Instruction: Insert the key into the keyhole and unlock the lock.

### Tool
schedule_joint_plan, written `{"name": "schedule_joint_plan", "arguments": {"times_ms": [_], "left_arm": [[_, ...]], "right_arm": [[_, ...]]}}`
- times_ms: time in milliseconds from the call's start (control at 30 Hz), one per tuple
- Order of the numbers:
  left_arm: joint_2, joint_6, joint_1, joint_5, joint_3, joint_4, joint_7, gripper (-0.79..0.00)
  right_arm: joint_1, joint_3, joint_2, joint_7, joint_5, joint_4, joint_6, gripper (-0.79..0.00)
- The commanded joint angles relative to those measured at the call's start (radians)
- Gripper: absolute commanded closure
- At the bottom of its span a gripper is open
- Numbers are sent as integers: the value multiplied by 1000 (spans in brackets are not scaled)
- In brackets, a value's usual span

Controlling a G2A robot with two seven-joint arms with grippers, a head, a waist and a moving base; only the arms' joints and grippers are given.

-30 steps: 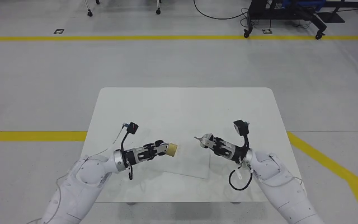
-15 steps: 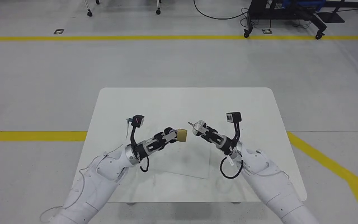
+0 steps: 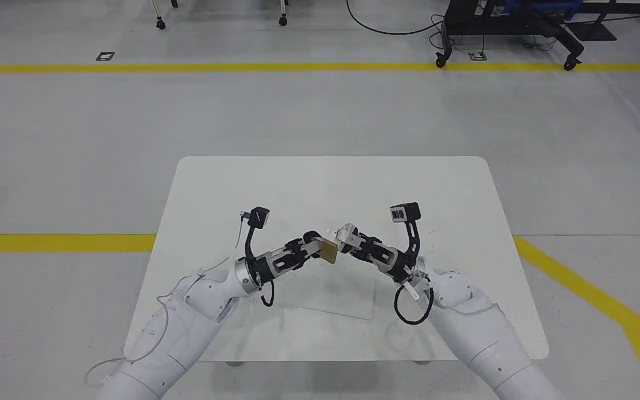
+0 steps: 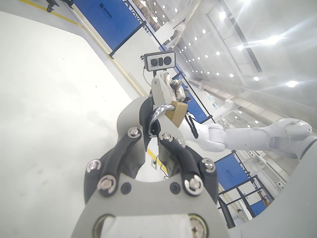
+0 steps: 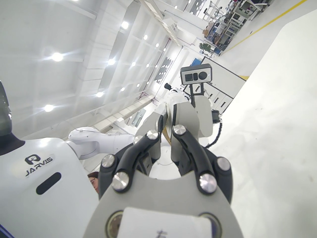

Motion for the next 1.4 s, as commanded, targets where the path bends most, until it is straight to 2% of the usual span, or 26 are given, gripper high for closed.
{"name": "schedule_joint_plan", "arguments": {"times_ms": [0,167,267,400,533,667,767,1367], "left_arm": [[-2,-1,-2,-3,-2,7,-4,0],[-8,-5,1,-54,1,17,-25,0],[-13,-20,4,-199,11,34,-90,0],[-19,-15,-6,-509,19,85,-285,0],[-27,13,-28,-732,14,148,-483,0],[-43,120,-39,-902,12,161,-590,0],[-62,252,-47,-1055,10,191,-722,0],[-64,267,-50,-1070,11,196,-737,0]], "right_arm": [[1,-1,-2,31,20,2,3,0],[0,-13,-8,111,39,-6,13,0],[1,4,-7,162,89,-1,13,0],[-12,73,2,168,188,-4,-23,0],[-47,134,16,167,237,-48,-24,0],[-76,167,24,190,266,-87,-1,0],[-88,181,26,205,274,-99,14,0],[-88,181,26,205,274,-99,14,0]]}}
